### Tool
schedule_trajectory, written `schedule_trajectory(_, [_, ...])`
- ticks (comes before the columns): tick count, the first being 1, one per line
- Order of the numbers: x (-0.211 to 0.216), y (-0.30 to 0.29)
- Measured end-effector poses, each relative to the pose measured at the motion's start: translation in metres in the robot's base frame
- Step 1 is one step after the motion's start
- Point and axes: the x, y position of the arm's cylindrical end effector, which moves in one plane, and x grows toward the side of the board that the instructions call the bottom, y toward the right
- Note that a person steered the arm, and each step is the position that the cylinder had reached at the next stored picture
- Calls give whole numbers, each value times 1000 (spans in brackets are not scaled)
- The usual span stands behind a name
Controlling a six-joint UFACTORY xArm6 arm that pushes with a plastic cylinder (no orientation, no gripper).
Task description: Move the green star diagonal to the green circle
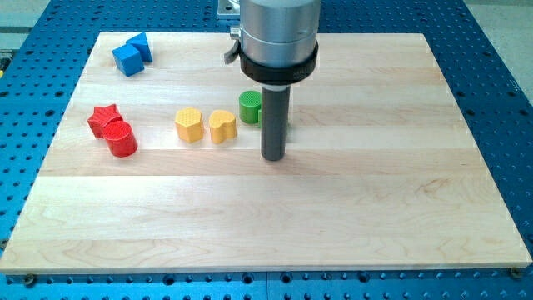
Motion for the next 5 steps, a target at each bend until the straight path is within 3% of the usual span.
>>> schedule_trajectory(2, [-15, -18])
schedule_trajectory(4, [-144, 84])
schedule_trajectory(5, [-152, 95])
